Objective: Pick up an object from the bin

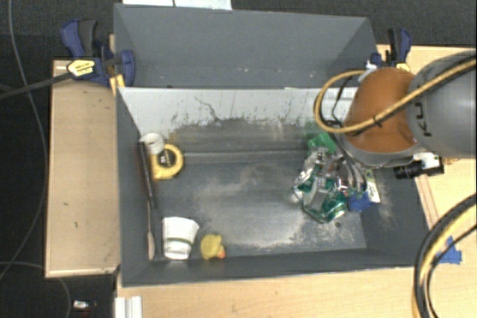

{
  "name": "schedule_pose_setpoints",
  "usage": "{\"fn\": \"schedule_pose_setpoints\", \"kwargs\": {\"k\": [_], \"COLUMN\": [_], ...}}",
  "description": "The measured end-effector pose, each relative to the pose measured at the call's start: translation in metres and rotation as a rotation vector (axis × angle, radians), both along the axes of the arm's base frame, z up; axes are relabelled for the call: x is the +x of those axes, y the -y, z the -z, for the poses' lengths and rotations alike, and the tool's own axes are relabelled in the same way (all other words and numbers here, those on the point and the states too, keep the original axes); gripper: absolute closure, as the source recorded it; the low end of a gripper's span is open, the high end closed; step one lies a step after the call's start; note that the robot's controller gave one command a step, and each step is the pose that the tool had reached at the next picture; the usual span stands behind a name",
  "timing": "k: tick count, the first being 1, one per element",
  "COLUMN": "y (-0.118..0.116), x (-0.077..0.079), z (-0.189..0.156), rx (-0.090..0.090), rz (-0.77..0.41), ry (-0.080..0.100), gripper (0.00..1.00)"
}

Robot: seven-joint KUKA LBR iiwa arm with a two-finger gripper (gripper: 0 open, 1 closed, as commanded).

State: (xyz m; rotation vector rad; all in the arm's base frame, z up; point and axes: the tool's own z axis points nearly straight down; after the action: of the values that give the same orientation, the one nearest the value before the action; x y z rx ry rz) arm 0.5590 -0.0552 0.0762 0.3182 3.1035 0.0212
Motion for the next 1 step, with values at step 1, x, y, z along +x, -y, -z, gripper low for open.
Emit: {"fn": "schedule_pose_setpoints", "kwargs": {"k": [1], "y": [-0.003], "x": [-0.0016], "z": [-0.0174], "rx": [0.001], "rz": [0.072], "ry": [0.001], "gripper": [1.0]}}
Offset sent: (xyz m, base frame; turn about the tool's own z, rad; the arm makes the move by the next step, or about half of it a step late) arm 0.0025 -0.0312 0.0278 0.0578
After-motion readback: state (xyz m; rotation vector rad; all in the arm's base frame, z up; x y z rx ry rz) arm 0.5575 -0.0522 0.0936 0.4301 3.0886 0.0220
